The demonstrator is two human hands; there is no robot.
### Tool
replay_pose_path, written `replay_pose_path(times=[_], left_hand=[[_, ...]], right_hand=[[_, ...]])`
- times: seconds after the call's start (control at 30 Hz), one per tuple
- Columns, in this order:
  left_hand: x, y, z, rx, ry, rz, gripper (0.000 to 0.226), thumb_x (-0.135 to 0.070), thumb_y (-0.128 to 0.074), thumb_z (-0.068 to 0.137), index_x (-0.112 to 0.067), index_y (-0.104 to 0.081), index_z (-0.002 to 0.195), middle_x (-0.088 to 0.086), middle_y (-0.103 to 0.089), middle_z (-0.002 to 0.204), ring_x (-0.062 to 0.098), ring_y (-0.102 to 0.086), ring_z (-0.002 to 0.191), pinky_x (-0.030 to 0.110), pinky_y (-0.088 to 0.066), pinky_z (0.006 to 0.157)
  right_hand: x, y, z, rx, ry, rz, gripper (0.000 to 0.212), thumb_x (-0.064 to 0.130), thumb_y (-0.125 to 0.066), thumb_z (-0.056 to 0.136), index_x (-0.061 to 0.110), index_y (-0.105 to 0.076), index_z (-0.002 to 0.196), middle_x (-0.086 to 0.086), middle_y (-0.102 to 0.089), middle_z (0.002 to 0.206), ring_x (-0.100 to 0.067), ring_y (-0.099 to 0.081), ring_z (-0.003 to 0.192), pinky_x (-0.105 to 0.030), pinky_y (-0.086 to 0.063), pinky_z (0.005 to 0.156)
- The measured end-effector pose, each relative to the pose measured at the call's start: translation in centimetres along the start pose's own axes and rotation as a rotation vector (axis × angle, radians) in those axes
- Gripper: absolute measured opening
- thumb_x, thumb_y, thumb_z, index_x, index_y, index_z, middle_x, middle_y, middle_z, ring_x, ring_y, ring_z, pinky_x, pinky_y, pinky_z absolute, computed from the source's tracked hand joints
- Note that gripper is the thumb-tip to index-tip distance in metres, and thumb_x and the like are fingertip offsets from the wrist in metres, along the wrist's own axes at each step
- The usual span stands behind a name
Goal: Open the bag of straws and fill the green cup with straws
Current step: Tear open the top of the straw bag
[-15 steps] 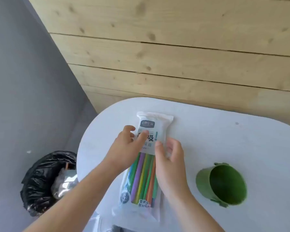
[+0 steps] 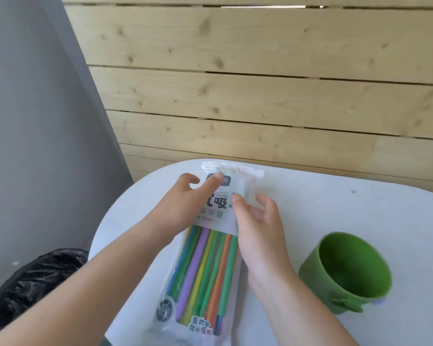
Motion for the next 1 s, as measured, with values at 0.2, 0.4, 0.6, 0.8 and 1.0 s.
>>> replay_pose_path(times=[0.2,0.4,0.6,0.8,1.0], left_hand=[[-4.8,1.5,-6.9,-0.103,-0.225,-0.089,0.064,-0.073,-0.047,0.097,-0.030,-0.049,0.144,-0.014,-0.059,0.105,-0.004,-0.054,0.092,0.021,-0.037,0.067],[-7.7,1.3,-14.4,-0.059,-0.391,-0.141,0.048,-0.063,-0.041,0.105,-0.029,-0.054,0.137,-0.005,-0.071,0.111,0.012,-0.068,0.104,0.024,-0.048,0.078],[-9.2,0.6,-19.1,0.043,-0.433,-0.266,0.022,-0.053,-0.044,0.109,-0.039,-0.050,0.093,-0.022,-0.057,0.088,-0.016,-0.063,0.071,0.000,-0.038,0.050],[-10.4,0.5,-18.9,0.093,-0.473,-0.391,0.037,-0.065,-0.042,0.103,-0.040,-0.047,0.129,-0.016,-0.064,0.110,0.000,-0.064,0.099,0.013,-0.047,0.070],[-10.0,0.6,-16.6,0.123,-0.501,-0.304,0.055,-0.073,-0.033,0.103,-0.034,-0.067,0.123,-0.009,-0.076,0.115,0.011,-0.067,0.112,0.031,-0.049,0.097]], right_hand=[[6.6,-0.4,-4.7,0.010,0.147,0.007,0.046,0.043,-0.061,0.093,0.024,-0.048,0.133,0.008,-0.073,0.094,-0.007,-0.070,0.077,-0.017,-0.048,0.053],[11.5,1.5,-10.0,-0.001,0.279,-0.073,0.022,0.046,-0.060,0.090,0.029,-0.064,0.103,-0.003,-0.076,0.099,-0.023,-0.074,0.088,-0.045,-0.061,0.080],[13.1,4.1,-13.7,0.093,0.355,-0.143,0.015,0.032,-0.065,0.093,0.021,-0.068,0.102,0.004,-0.078,0.094,-0.015,-0.074,0.088,-0.030,-0.055,0.077],[14.0,4.4,-13.8,0.154,0.463,-0.272,0.018,0.017,-0.075,0.083,0.015,-0.073,0.101,0.006,-0.077,0.088,-0.007,-0.071,0.078,-0.022,-0.050,0.068],[15.0,5.5,-13.5,0.398,0.439,-0.146,0.031,0.042,-0.056,0.098,0.027,-0.065,0.124,0.004,-0.071,0.122,-0.015,-0.066,0.115,-0.042,-0.060,0.087]])
Point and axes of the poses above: each hand's wrist, its own z-axis towards the middle knuckle, its own y-axis out of the back of the hand, x = y × z, the point moved 1 cm from there along z, towards the middle knuckle
